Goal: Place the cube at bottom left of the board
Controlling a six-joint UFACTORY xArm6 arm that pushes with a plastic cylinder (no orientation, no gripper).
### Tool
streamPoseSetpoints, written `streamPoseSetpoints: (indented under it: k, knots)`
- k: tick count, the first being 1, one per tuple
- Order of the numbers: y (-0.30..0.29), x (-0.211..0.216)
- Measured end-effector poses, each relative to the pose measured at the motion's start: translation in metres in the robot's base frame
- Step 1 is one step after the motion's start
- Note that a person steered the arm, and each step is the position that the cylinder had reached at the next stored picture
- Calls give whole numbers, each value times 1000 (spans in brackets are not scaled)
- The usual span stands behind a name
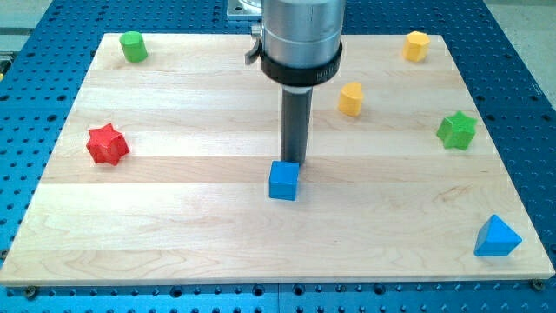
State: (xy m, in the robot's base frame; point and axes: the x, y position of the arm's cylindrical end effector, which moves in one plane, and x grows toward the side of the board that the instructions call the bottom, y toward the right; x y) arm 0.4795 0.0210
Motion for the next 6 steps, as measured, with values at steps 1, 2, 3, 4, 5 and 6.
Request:
streamPoseSetpoints:
  k: [1, 2, 3, 4, 5, 6]
  knots:
    - [0, 52]
    - [27, 63]
    - [36, 63]
    - [3, 65]
    - [-46, 72]
    - [-47, 76]
